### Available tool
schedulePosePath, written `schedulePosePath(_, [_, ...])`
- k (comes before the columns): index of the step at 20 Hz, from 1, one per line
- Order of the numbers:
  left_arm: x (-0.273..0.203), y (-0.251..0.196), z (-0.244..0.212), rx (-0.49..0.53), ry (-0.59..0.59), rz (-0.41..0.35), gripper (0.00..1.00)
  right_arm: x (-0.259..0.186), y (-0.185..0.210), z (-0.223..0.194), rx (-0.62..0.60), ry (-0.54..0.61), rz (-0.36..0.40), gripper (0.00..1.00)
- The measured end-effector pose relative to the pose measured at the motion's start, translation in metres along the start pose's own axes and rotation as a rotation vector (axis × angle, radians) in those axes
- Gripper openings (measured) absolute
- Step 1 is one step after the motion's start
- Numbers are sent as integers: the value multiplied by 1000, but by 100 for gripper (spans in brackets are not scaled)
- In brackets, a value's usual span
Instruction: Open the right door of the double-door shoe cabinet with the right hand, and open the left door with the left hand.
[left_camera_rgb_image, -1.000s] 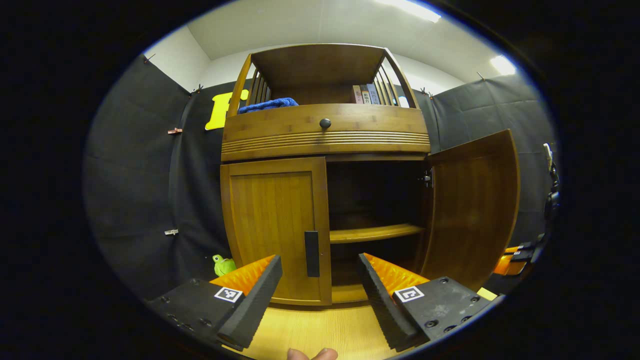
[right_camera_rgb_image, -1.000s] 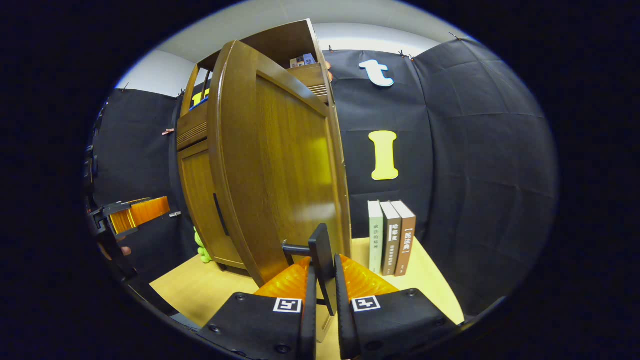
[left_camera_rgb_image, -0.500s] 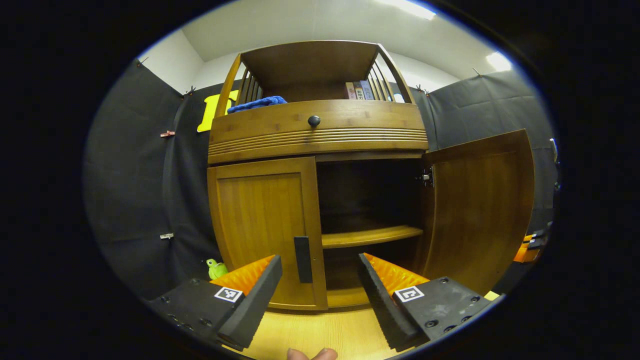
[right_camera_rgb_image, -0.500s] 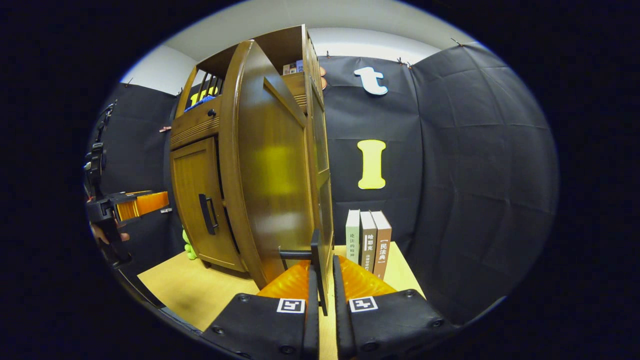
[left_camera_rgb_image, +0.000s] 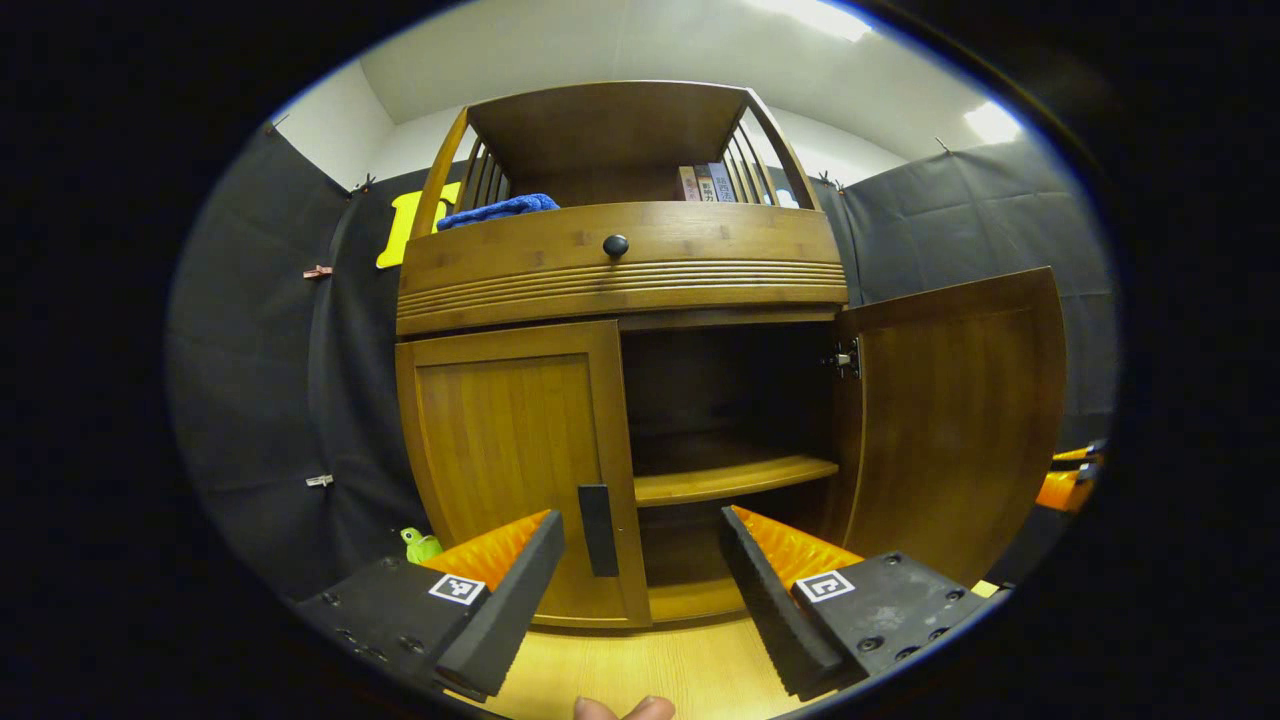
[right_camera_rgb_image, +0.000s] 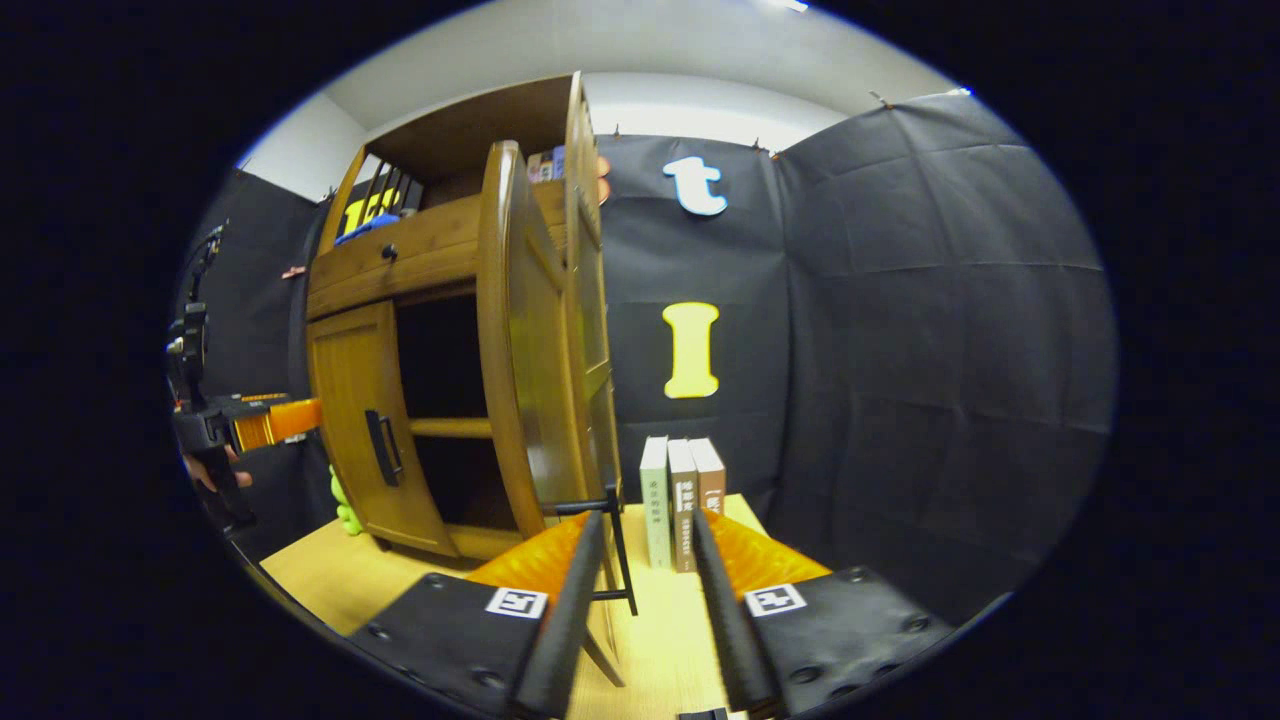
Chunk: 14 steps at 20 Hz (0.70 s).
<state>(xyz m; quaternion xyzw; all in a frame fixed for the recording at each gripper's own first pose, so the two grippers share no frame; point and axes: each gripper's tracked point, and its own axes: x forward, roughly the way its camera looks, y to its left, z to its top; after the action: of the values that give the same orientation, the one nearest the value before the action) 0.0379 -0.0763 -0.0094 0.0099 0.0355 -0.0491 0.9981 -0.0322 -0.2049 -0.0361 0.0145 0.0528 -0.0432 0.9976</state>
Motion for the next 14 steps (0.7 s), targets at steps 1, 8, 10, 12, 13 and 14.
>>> schedulePosePath(1, [2,3,-1,-6,-1,-2,97,-2,-4,1,3,-9,-24,83])
schedulePosePath(8, [34,32,-4,0,-14,-17,97,-57,32,39,-19,-86,-124,98])
schedulePosePath(10, [45,39,-11,2,-7,-22,97,-64,60,54,-27,-115,-123,97])
schedulePosePath(12, [56,46,-21,-1,3,-27,97,-64,89,58,-24,-129,-118,100])
schedulePosePath(13, [62,51,-27,1,9,-23,97,-63,102,60,-24,-140,-113,100])
schedulePosePath(14, [67,56,-33,-3,20,-22,97,-62,115,61,-22,-144,-105,97])
